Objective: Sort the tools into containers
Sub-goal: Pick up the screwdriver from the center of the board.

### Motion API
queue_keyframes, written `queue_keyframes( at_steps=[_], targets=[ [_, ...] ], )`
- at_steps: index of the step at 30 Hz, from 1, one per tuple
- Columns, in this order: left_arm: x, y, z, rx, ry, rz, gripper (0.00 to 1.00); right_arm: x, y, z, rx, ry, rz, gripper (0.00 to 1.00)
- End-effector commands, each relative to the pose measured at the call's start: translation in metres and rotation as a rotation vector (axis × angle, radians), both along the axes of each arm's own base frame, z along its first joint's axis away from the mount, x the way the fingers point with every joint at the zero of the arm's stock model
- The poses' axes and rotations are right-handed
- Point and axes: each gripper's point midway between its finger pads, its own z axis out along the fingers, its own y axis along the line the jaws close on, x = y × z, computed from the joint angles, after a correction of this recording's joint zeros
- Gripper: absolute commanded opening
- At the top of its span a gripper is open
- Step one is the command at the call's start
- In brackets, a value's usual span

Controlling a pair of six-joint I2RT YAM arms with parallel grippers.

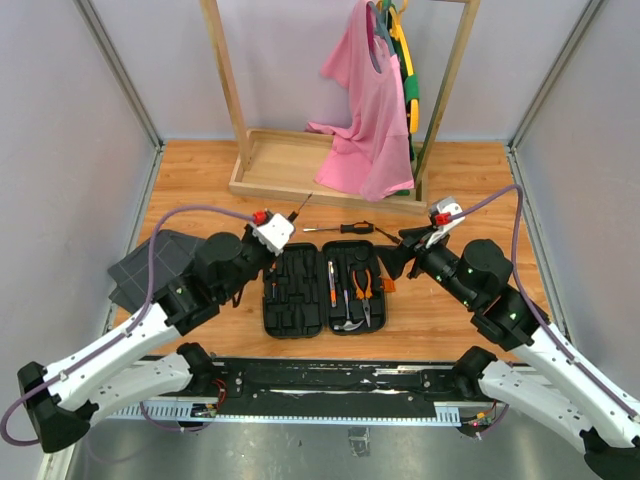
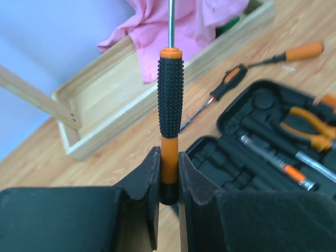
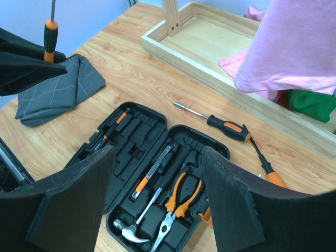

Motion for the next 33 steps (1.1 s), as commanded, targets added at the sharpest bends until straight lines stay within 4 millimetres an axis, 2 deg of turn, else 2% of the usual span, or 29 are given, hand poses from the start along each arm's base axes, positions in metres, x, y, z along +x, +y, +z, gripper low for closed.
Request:
queue_keyframes(
  at_steps=[1, 5, 10, 15, 19, 23, 25, 29, 33],
  targets=[
    [-0.009, 0.012, 0.001, 0.277, -0.295, -0.146, 0.00, -0.008, 0.002, 0.007, -0.072, -0.031, 0.060, 0.69],
    [-0.032, 0.009, -0.010, 0.465, -0.503, -0.336, 0.01, -0.015, 0.016, 0.007, -0.089, -0.003, 0.149, 0.69],
    [-0.046, 0.007, -0.024, 0.700, -0.682, -0.488, 0.00, -0.018, 0.040, 0.003, -0.092, 0.072, 0.249, 0.67],
    [-0.045, 0.009, -0.022, 0.864, -0.846, -0.498, 0.01, -0.016, 0.063, -0.015, -0.131, 0.161, 0.322, 0.64],
    [-0.043, 0.010, -0.028, 1.014, -0.928, -0.524, 0.00, -0.026, 0.083, -0.012, -0.117, 0.158, 0.404, 0.64],
    [-0.038, 0.010, -0.043, 1.174, -0.954, -0.544, 0.00, -0.036, 0.105, -0.011, -0.086, 0.161, 0.484, 0.63],
    [-0.040, 0.007, -0.051, 1.207, -0.962, -0.557, 0.00, -0.042, 0.121, -0.016, -0.092, 0.178, 0.531, 0.62],
    [-0.047, -0.004, -0.049, 1.185, -1.009, -0.574, 0.00, -0.050, 0.149, -0.032, -0.146, 0.224, 0.590, 0.60],
    [-0.048, -0.006, -0.054, 1.202, -1.005, -0.588, 0.01, -0.051, 0.171, -0.035, -0.149, 0.253, 0.618, 0.55]
  ],
)
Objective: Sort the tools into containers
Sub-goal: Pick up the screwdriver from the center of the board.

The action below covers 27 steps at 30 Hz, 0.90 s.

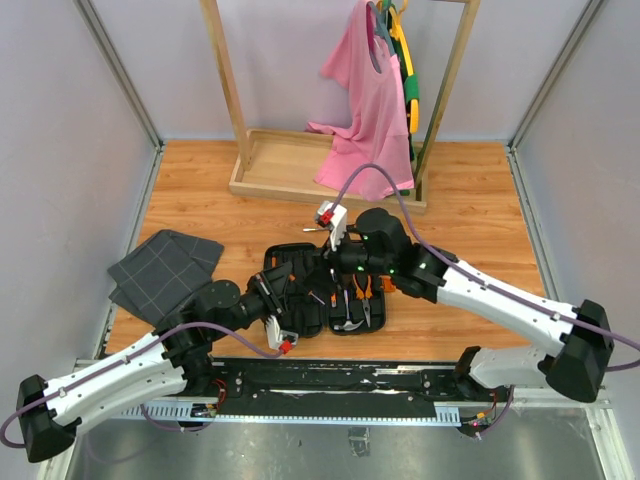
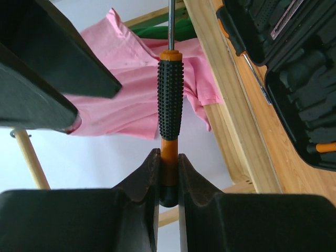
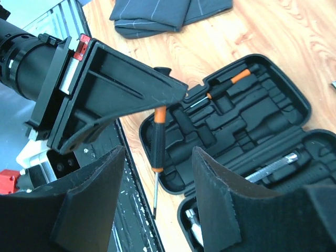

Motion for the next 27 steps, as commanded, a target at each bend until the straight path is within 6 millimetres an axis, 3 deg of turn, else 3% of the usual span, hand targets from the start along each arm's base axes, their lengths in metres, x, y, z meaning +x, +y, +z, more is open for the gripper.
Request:
queue_keyframes(
  at_steps=[1, 9, 21, 27],
  targets=[
    [0.001, -0.002, 0.011, 0.000, -0.066, 0.003, 0.01, -0.008, 0.026, 0.017, 0.047, 0.008, 0.057, 0.54],
    [0.000, -0.002, 0.010, 0.003, -0.073, 0.006, 0.01, -0.013, 0.038, -0.005, -0.020, 0.050, 0.079, 0.43],
    [-0.003, -0.004, 0.010, -0.012, -0.073, -0.003, 0.01, -0.005, 0.038, -0.025, -0.090, 0.058, 0.048, 0.42],
    [-0.003, -0.004, 0.010, -0.018, -0.070, -0.005, 0.00, -0.004, 0.040, -0.032, -0.109, 0.062, 0.054, 0.36]
  ],
)
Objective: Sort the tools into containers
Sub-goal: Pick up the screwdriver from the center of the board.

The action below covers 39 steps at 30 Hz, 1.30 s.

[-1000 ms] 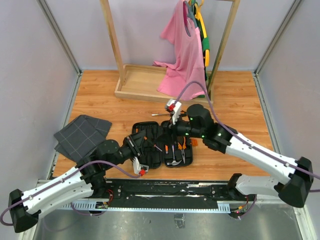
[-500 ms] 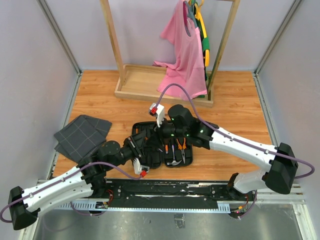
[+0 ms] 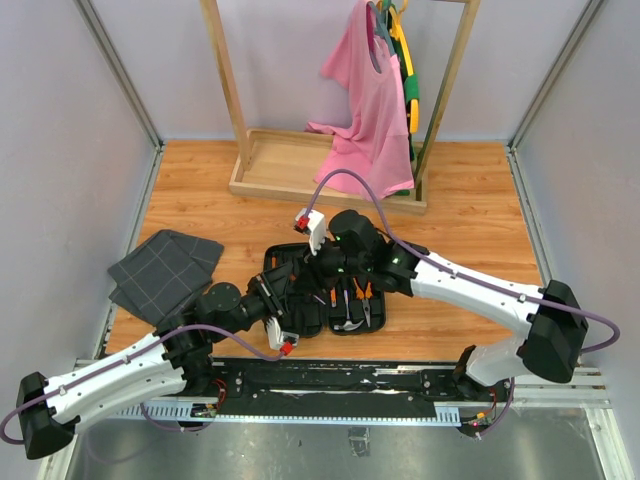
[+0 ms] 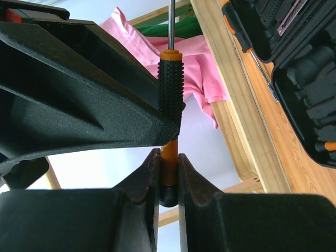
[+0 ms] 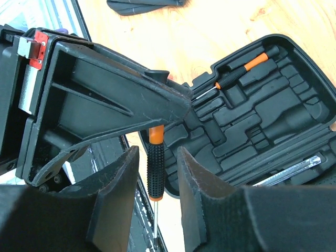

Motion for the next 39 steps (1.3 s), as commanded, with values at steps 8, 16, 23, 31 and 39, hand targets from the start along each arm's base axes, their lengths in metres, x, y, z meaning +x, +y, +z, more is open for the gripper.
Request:
queue_keyframes(
  at_steps=[8, 16, 23, 31, 39],
  targets=[
    [-0.003, -0.001, 0.006, -0.044, -0.015, -0.006, 0.01, 0.001, 0.008, 0.007, -0.003, -0.023, 0.017, 0.13],
    [-0.002, -0.001, 0.009, -0.083, -0.007, 0.002, 0.43, 0.003, 0.007, 0.007, -0.006, -0.033, 0.012, 0.00],
    [-0.003, 0.001, 0.009, -0.098, 0.001, 0.006, 0.70, 0.007, 0.004, -0.002, -0.031, -0.033, -0.015, 0.00],
    [-0.008, -0.003, 0.030, -0.343, 0.174, 0.005, 0.72, 0.058, -0.054, -0.013, -0.023, 0.009, -0.407, 0.04],
    [-0.003, -0.013, 0.065, -0.858, 0.648, 0.129, 0.97, 0.079, -0.104, -0.026, 0.067, 0.074, -0.589, 0.04]
  ],
)
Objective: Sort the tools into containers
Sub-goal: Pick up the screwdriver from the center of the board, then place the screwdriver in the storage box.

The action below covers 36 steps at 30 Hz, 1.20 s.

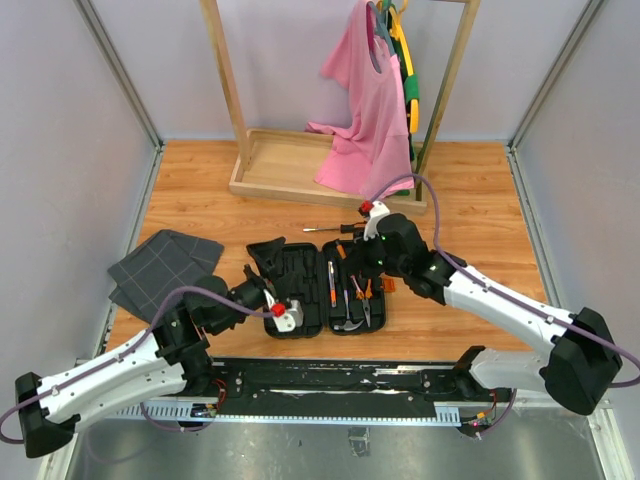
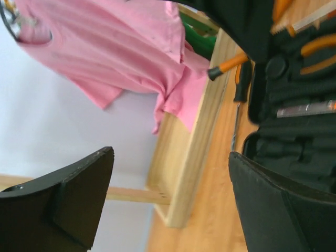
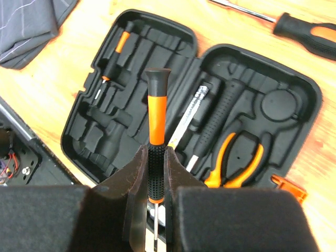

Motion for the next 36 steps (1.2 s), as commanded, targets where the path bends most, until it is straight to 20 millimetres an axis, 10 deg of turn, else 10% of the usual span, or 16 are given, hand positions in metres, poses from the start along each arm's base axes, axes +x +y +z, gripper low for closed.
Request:
queue_keyframes(
  at_steps=[1, 6, 13, 21, 36],
  targets=[
    [-0.005, -0.016, 0.038, -0.388, 0.287, 0.012, 0.99, 0.015, -0.014, 0.013, 0.078, -0.022, -0.112, 0.04],
    [-0.001, -0.021, 0.057, -0.674, 0.443, 0.036, 0.99, 0.017, -0.022, 0.012, 0.070, -0.034, -0.134, 0.03],
    [0.037, 0.021, 0.064, -1.130, 0.596, 0.418, 0.99, 0.017, -0.029, 0.005, 0.060, -0.024, -0.161, 0.03],
    [0.049, 0.012, 0.040, -1.205, 0.755, 0.567, 0.99, 0.018, -0.032, 0.007, 0.069, -0.024, -0.187, 0.03],
    [0.107, 0.070, -0.041, -1.368, 1.170, 0.856, 0.99, 0.013, -0.039, 0.004, 0.082, 0.001, -0.223, 0.03]
  ],
)
